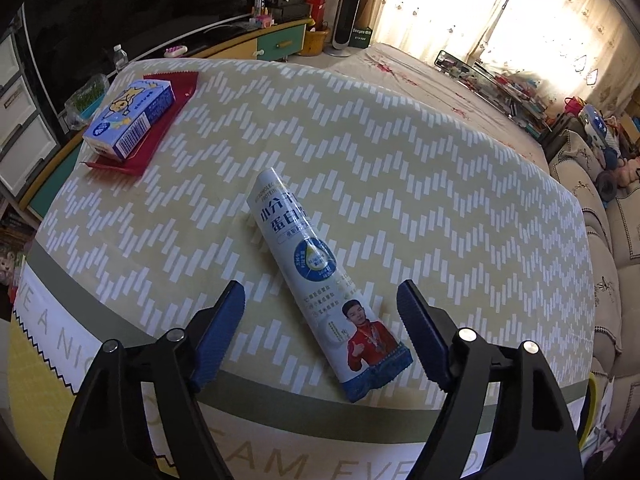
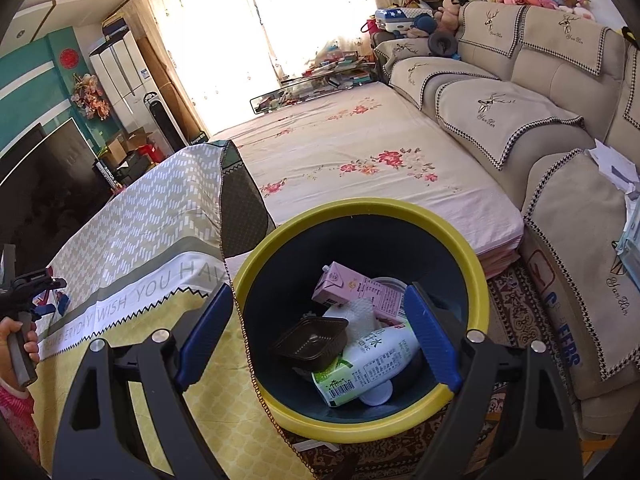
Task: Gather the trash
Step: 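Reach the left tool to the white-and-blue drink tube and grasp it, then lift the drink tube over the bin and open the left tool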
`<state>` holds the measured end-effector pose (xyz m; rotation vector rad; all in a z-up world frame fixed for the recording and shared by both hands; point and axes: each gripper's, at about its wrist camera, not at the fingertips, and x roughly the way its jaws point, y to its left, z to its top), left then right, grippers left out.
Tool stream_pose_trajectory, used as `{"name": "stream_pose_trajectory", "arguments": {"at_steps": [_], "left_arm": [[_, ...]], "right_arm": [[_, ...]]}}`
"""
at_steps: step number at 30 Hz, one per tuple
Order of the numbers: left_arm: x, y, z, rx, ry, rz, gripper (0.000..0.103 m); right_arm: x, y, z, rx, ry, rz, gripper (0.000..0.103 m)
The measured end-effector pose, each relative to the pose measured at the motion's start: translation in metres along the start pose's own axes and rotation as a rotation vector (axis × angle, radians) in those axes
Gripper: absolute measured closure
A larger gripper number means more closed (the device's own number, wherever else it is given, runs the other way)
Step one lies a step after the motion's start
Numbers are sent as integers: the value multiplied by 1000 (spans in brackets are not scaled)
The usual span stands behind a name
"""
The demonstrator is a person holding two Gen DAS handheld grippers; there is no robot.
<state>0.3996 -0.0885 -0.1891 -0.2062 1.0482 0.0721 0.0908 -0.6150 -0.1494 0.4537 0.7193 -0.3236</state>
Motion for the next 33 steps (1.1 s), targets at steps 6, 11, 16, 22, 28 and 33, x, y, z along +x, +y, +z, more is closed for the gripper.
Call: {"name": "stream_pose_trajectory", "arguments": {"at_steps": [6,11,16,22,28,33], "left_arm": [[1,-2,1,24,8,0,51],[-3,3,3,48,10,-16,66],[-10,6,-3,108,9,-48,74],[-34,2,-24,187,-30,-96,76],[-81,-18,-46,270,-71,-183,76],[-134,-62,-70,377,-135,-279,76]], "right_arm": [[3,-9,-2,24,7,7,21],[0,-12,-1,30,1,10,21],[-2,-11,0,29,-3,13,21],[-4,-10,0,26,-5,14,21],[-6,-11,1,27,-10,18,21],[-15,-17,2,38,-31,19,21]]}}
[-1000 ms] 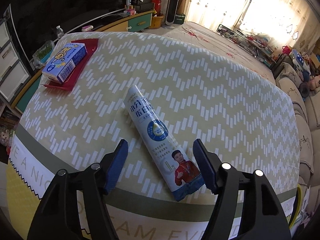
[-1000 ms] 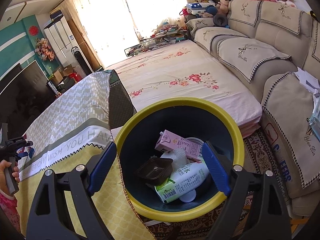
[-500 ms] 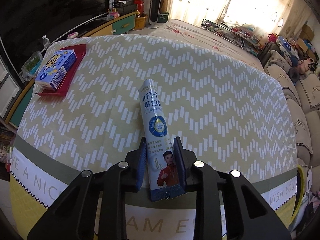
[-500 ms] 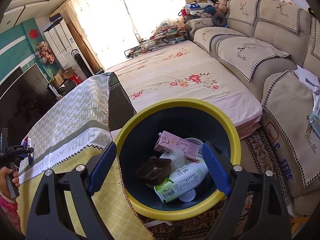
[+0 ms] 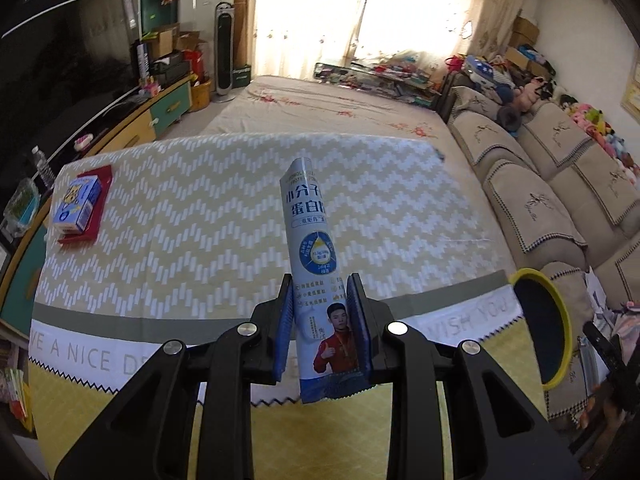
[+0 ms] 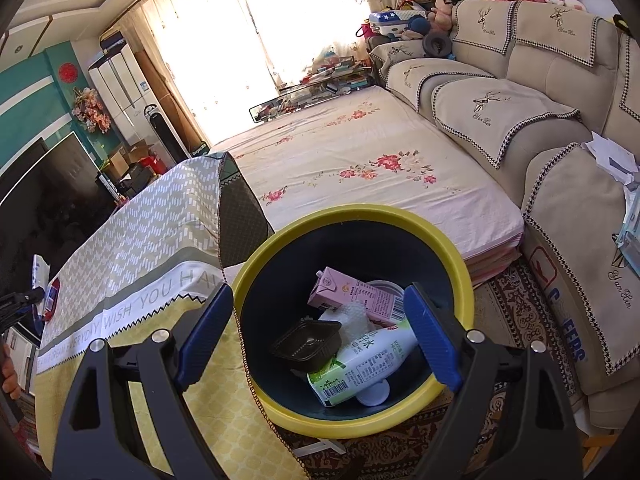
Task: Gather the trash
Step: 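Lift the drink tube over the bin and open the left tool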
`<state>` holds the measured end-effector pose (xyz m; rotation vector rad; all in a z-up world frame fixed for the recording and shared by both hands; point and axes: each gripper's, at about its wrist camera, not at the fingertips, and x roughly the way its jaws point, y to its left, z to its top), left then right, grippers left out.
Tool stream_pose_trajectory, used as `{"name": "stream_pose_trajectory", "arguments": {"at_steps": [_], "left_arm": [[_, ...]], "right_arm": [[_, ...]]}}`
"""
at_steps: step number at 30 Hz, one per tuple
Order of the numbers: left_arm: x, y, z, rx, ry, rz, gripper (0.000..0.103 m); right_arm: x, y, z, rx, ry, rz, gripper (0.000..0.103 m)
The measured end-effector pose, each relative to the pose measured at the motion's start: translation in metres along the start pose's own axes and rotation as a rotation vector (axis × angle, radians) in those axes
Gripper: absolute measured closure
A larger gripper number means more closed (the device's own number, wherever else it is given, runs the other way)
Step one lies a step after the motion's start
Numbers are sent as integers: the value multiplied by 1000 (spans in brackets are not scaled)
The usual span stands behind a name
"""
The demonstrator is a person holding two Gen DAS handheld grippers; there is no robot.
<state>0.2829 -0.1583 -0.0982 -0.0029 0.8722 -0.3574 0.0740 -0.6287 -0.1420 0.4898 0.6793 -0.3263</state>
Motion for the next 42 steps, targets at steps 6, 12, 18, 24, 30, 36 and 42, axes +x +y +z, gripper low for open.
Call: {"name": "stream_pose_trajectory", "arguments": {"at_steps": [6,12,18,24,30,36,42], "left_arm": [[-31,-90,8,125,-36,-156,76],[-41,-185,8,270,-34,-284,76],[-24,-277,-4,385,21,-368,76],[31,-345,-17,464,91,-399,76],[97,-388,-42,501,211,-375,73],[139,-379,-59,445,299,-292,25],[86,-317,-49,434,147,-235,13]], "right_arm": [[-14,-15,5,20,-29,-7,21],[-29,-38,8,59,-66,-22,21],[-45,-64,11,100,-103,-60,20],[-59,-94,13,148,-140,-100,20],[-67,-116,13,186,-157,-123,20],[-62,-112,14,170,-141,-123,20],[-62,-86,8,74,-111,-99,20]]}}
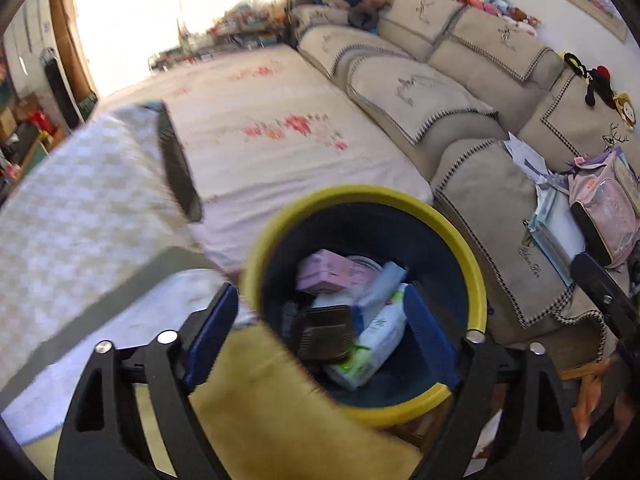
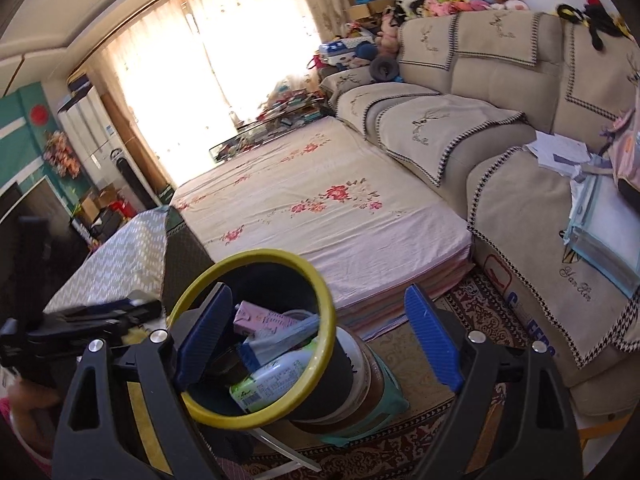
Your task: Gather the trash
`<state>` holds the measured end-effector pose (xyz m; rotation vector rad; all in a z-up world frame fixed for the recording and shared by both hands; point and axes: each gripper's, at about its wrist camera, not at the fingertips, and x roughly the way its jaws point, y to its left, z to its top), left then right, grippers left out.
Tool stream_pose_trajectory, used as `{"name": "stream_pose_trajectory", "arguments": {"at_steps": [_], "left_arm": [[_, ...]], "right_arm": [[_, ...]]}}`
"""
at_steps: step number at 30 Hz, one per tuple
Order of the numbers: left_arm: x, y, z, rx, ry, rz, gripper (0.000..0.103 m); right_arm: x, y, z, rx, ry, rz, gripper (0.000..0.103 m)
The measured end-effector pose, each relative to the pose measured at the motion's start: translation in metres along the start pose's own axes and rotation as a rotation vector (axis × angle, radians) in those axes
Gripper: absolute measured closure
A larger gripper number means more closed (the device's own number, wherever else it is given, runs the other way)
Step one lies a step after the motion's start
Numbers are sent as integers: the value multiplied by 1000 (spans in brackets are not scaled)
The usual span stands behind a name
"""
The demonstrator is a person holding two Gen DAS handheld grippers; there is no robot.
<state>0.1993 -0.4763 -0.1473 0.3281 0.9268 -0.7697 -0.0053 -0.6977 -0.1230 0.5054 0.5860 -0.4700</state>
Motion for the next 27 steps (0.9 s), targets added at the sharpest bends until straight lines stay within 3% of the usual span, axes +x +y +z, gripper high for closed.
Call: {"name": "stream_pose_trajectory", "arguments": {"at_steps": [3,8,16,22,27], "left_arm": [[-55,22,-21,1,-115,53,5],[-149,72,-73,-91,-252,148,5],[-278,134,-165,-239,-402,320,5],[-352,151,-228,-305,-483,451,5],[-383,155,-274,-361,-524,493,5]], "right_arm": [[-7,20,-6,-52,15,39,20],[-39,70,-18,-188,-6,117,17],[-96,140,-37,-341,-83,256,11],[-134,174,-46,-409,-167,310,7],[-151,179,-52,-428,-177,328,7]]}}
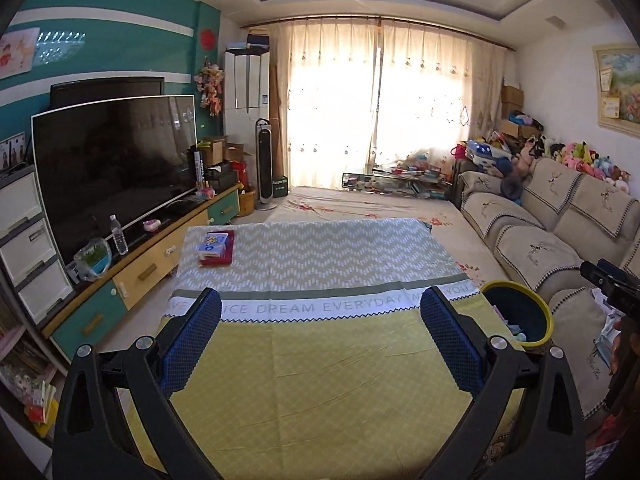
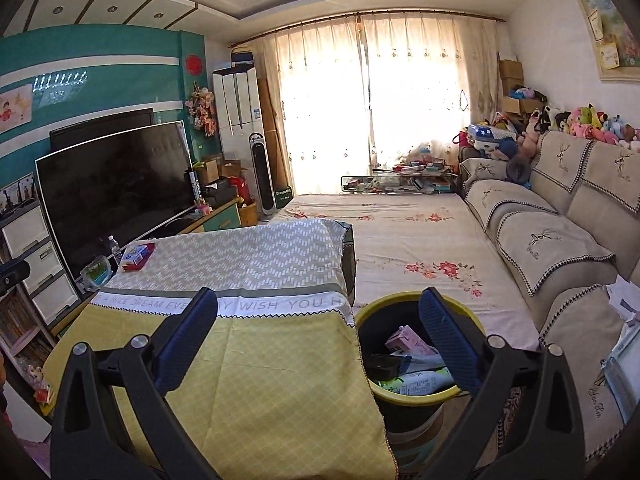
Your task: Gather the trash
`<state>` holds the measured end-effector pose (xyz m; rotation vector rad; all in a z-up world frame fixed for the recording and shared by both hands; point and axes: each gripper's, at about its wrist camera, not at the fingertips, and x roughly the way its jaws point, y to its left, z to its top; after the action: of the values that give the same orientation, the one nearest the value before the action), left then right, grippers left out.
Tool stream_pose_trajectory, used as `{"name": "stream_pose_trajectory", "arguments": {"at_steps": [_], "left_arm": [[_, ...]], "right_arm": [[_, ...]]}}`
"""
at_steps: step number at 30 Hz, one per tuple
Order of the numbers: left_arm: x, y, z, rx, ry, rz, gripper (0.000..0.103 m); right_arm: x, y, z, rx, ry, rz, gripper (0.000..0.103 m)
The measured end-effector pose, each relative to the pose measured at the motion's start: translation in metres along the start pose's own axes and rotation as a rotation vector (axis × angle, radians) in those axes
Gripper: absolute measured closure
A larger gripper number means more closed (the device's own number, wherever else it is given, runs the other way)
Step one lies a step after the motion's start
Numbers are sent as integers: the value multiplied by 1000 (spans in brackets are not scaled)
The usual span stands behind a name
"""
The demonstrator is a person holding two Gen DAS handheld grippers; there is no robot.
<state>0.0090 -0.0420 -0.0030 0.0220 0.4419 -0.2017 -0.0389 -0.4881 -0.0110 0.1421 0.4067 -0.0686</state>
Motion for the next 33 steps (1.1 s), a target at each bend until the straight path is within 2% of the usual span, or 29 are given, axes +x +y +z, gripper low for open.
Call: {"name": "stream_pose_trajectory", "arguments": {"at_steps": [12,33], "left_arm": [[-32,12,-27,-53,-26,4,5],[-25,11,-25,-68,-13,5,5]], "right_arm": [[-13,10,-8,-12,20,8,7],[-4,17,-11,-16,36,17,7]]}}
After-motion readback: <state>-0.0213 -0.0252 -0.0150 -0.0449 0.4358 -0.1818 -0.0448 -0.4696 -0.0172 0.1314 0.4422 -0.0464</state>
